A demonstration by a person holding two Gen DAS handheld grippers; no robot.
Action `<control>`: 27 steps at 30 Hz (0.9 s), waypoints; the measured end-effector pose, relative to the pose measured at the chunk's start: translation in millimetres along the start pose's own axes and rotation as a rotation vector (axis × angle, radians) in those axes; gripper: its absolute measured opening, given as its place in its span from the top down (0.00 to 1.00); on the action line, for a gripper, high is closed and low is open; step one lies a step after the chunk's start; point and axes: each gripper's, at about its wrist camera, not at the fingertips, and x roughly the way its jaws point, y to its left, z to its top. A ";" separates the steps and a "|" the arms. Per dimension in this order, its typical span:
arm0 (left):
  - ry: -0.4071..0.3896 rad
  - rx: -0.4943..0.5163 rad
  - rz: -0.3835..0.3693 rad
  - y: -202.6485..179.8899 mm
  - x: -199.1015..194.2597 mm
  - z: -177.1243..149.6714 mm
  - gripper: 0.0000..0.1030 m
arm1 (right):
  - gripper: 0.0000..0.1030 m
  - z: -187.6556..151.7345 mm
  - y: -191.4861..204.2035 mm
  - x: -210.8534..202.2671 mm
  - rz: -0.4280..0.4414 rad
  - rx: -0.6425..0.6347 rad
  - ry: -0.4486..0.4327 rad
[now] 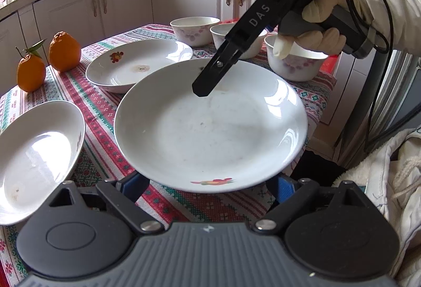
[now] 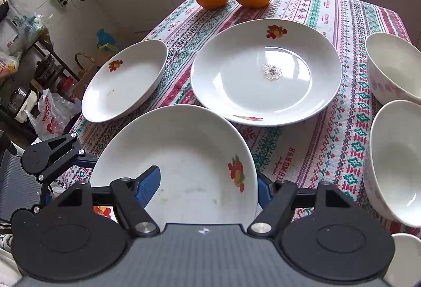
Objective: Organize plates and bowls
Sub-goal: 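Carry the held plate with the right gripper toward another flowered plate, then lower the held plate onto the other plate with the right gripper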
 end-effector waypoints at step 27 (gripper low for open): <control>-0.024 -0.176 0.222 88.0 -70.9 -18.1 0.08 | 0.24 112.7 93.5 68.0 0.128 -0.240 -0.003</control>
